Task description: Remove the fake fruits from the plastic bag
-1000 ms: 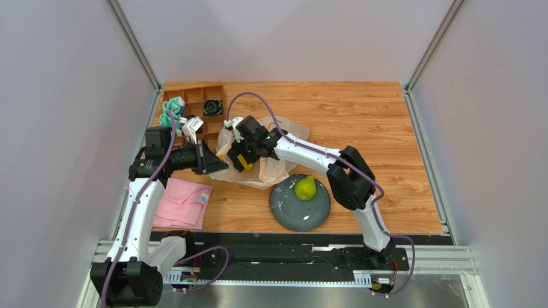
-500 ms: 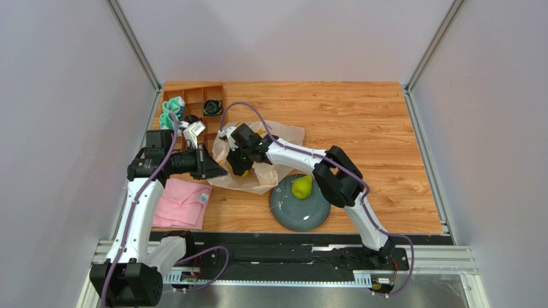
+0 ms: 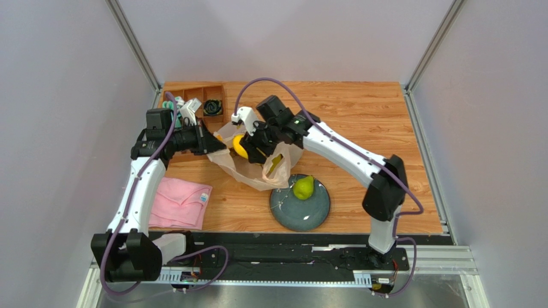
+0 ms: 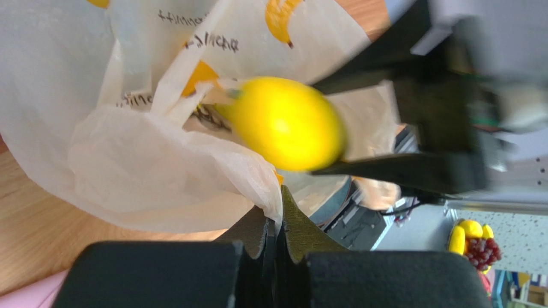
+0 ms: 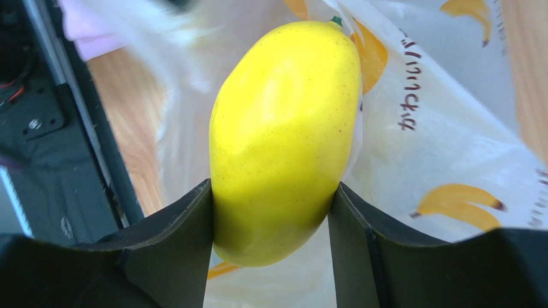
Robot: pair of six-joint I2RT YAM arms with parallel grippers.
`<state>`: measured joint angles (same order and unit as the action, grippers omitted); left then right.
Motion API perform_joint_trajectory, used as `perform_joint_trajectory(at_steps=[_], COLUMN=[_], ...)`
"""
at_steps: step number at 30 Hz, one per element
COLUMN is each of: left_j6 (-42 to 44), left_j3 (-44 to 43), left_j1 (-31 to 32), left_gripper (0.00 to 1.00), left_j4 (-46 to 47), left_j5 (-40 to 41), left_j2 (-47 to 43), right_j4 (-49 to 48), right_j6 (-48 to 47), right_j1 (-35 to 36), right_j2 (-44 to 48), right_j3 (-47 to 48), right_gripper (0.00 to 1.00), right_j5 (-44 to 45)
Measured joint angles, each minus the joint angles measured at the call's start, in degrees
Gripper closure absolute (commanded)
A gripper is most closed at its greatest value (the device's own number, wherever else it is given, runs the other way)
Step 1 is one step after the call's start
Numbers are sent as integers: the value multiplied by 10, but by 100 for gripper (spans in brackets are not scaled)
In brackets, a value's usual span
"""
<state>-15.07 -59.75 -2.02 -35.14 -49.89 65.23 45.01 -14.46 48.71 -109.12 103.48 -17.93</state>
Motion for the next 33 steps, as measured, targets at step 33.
perform_joint_trajectory(at_steps=[33], left_j6=[-79], left_j3=[-3], left_j1=[0], left_gripper=[100], left_j4=[68], left_j5=[-3], left_j2=[12], right_j4=[114], right_j6=[128], right_j1=[-282], right_j2=[302], right_j3=[-453], right_gripper=[55], right_j5=[7])
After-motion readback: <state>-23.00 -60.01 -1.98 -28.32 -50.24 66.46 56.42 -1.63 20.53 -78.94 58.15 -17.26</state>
